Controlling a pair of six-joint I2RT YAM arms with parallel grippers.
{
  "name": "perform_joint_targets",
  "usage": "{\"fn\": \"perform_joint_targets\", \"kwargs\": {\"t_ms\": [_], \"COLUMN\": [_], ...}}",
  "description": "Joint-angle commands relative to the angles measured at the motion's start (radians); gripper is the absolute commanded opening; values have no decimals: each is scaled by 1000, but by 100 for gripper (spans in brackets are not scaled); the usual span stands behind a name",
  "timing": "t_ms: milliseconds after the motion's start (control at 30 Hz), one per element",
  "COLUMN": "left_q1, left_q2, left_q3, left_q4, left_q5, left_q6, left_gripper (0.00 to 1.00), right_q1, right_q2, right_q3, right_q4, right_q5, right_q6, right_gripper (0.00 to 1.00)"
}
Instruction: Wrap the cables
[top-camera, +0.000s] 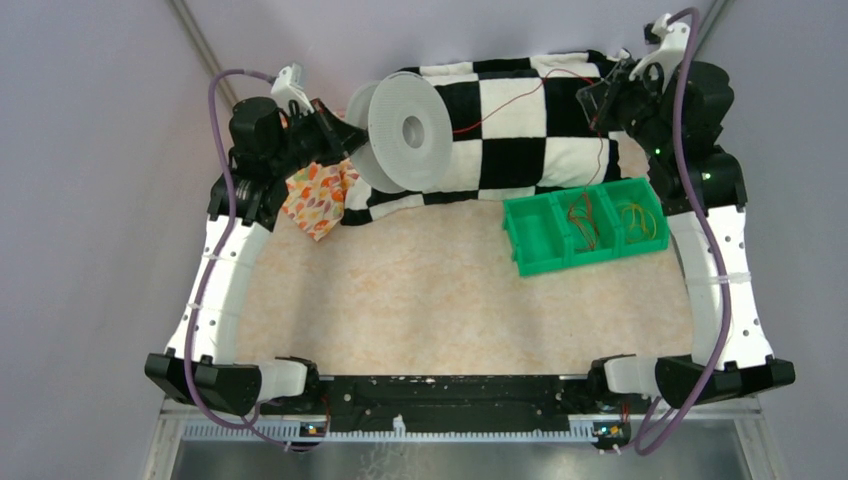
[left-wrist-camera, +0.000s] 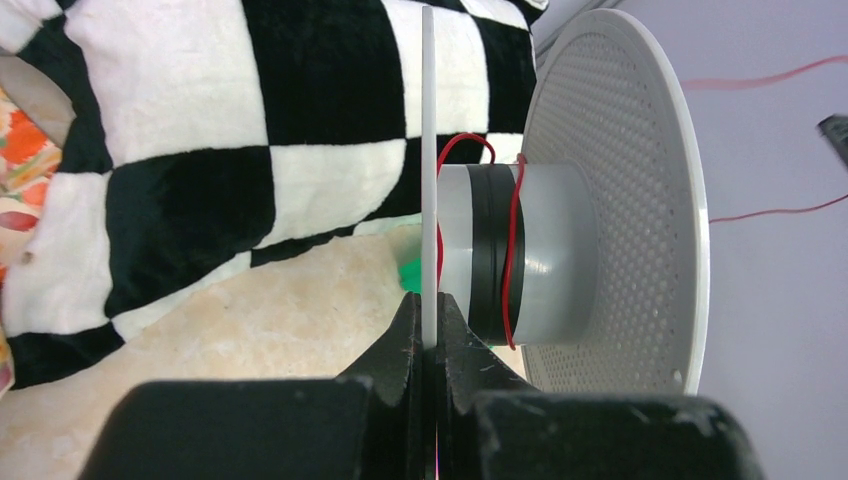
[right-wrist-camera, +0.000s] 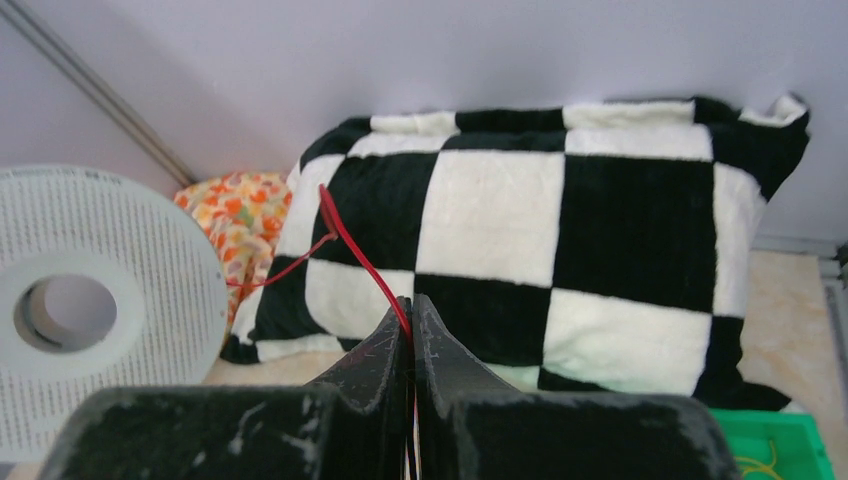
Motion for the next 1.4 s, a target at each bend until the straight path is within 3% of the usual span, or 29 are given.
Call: {"fn": "perform_joint_targets", "kwargs": {"t_ms": [0,300,633,700,800,900,1067,1233,1367], "left_q1": [4,4,4,2,1,1,-1,-2,-2], "left_q2": [-41,-49,-48,-39,-31,-32,-33,-30,-26], "left_q3": [-14,-54,-134,-144,-140,-138,-160,-156,-147], "left_q4": [148,162,170,177,186,179,193,158,133], "left_q5": [61,72,113,123,130,106,107,71,59], "left_q6": [-51,-55,-48,-56,-57,-44,-60,-9,11], "left_gripper": [0,0,0,0,0,0,0,0,0], "right_q1": [-14,-14,-30,-30,-29,-30,-30,-29,-29], "right_q2": [36,1,-88,-69,-59,-138,-274,-217,-261], "right_q3": [159,128,-525,-479,-258,-126,-300,-592,-605], "right_q4": [-28,16,30,-17,-90,25,194,78,110], "right_q5": [58,98,142,148,58,-65,1,-20,-11], "right_q6": [-26,-23,5,0,-1,66,93,53,75], "right_gripper": [0,0,0,0,0,0,0,0,0]}}
